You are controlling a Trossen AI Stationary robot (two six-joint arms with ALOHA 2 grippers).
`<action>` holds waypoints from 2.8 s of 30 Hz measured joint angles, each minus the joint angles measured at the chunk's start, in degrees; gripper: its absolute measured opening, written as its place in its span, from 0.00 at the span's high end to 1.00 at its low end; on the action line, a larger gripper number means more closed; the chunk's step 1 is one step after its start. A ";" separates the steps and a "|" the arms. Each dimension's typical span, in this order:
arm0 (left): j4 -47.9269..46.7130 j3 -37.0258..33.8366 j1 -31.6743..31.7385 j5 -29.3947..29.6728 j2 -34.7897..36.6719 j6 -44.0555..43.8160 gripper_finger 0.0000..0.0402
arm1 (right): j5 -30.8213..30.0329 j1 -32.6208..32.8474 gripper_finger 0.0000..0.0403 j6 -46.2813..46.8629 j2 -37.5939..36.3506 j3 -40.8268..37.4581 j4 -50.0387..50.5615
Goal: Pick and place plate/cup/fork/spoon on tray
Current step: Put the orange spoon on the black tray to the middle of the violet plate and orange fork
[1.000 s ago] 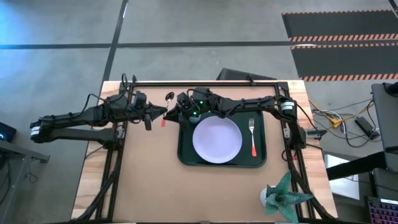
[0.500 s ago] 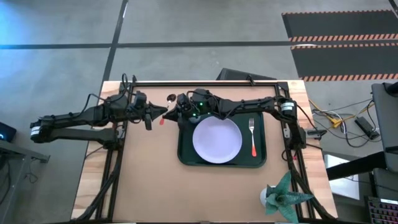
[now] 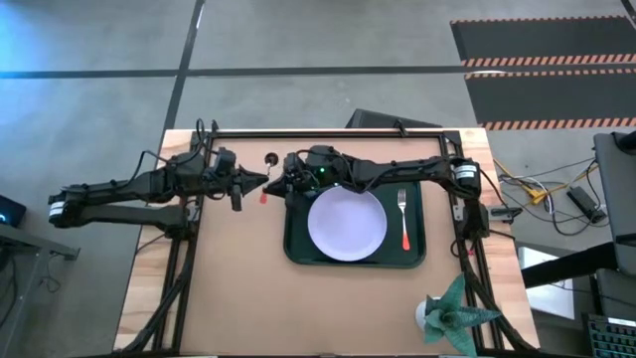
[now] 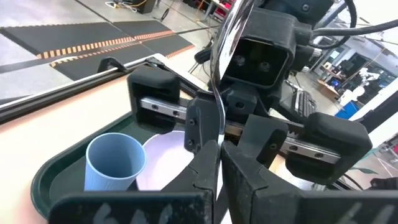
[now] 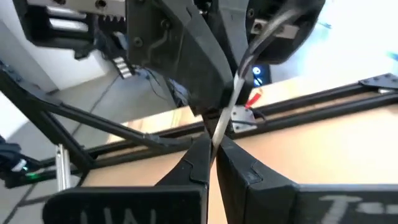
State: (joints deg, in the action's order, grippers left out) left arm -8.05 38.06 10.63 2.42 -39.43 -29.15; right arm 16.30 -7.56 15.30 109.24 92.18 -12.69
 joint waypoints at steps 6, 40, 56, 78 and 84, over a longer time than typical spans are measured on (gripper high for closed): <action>-0.05 0.02 0.07 0.94 0.10 1.03 1.00 | -6.20 0.91 0.98 -2.77 -4.64 0.00 11.97; -2.43 -1.16 0.13 1.11 0.15 1.62 1.00 | -43.77 14.80 0.98 19.94 -30.79 -0.10 65.17; -2.34 -1.36 0.13 1.09 -0.47 1.09 1.00 | -55.48 30.02 0.98 55.29 -35.30 -5.08 88.99; -2.26 -1.42 0.13 1.04 -1.54 0.96 1.00 | -58.34 39.33 0.98 75.06 -56.04 -46.53 58.09; -2.26 -1.42 0.13 1.04 -1.58 0.90 1.00 | -58.02 39.33 0.98 76.08 -60.71 -55.43 50.42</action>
State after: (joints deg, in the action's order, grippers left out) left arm -10.31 36.64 10.76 3.46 -41.01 -28.25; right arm -41.72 31.77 91.38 48.53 36.75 37.73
